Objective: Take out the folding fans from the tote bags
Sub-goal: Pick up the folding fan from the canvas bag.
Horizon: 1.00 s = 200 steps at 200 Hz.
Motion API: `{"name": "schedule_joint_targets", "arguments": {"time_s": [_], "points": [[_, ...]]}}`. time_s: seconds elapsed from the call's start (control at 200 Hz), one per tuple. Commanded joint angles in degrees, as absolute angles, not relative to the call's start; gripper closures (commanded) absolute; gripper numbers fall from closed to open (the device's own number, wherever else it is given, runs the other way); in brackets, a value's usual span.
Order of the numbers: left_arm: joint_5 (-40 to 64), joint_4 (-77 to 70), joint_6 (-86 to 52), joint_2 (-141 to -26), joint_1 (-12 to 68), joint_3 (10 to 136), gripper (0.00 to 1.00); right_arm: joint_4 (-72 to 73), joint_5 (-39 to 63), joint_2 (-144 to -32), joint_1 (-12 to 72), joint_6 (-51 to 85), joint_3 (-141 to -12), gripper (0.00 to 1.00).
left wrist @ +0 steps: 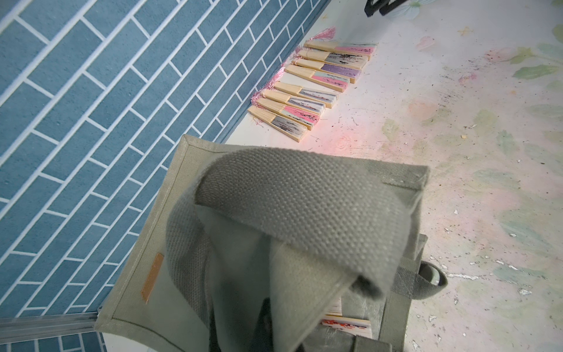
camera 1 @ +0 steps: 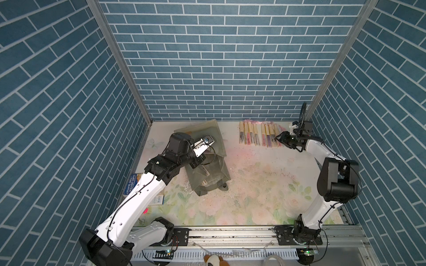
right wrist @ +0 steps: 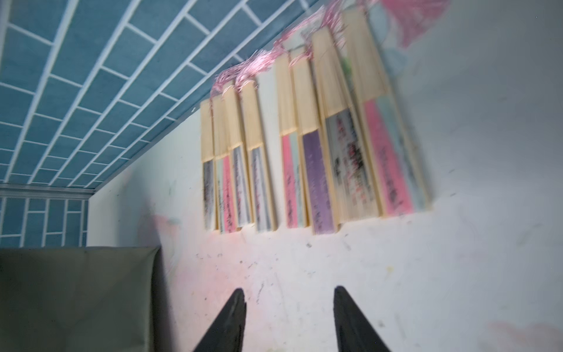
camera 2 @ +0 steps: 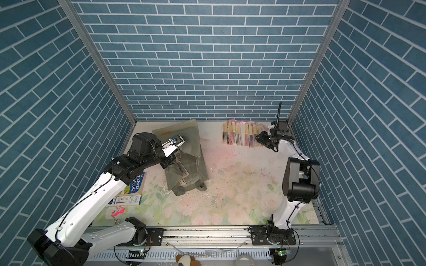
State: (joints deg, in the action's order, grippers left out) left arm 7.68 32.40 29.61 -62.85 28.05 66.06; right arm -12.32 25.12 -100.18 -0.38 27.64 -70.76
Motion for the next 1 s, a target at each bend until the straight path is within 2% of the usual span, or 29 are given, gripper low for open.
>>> {"name": "schedule_joint_targets", "arguments": {"time_s": [0.0,0.155,0.345,0.48,0.605,0.75,0.995], "points": [[7.5,32.4,29.9,-62.3,28.3,66.1,1.00,-1.4,25.6,-92.4,5.7,36.4,-61.3,0.56],[7.4,33.3,29.7,-62.2,28.5,66.8,1.00,1.7,20.1,-79.9,17.0,38.9,-49.6,0.67],[7.5,33.7,29.4,-62.2,28.5,67.3,1.00,8.5,13.5,-66.4,34.1,41.3,-36.1,0.73],[7.4,34.6,29.2,-63.1,28.5,68.1,1.00,12.7,7.1,-63.1,47.6,40.5,-30.9,0.75],[7.6,34.8,29.0,-63.2,28.5,68.5,1.00,19.1,2.8,-66.3,57.8,35.7,-28.8,0.77],[7.9,35.1,28.8,-63.3,28.5,68.7,1.00,21.2,0.1,-74.4,66.5,28.9,-32.8,0.79],[8.3,37.0,28.2,-63.7,28.5,70.4,1.00,20.0,-5.1,-89.0,68.7,21.8,-42.2,0.84]]}}
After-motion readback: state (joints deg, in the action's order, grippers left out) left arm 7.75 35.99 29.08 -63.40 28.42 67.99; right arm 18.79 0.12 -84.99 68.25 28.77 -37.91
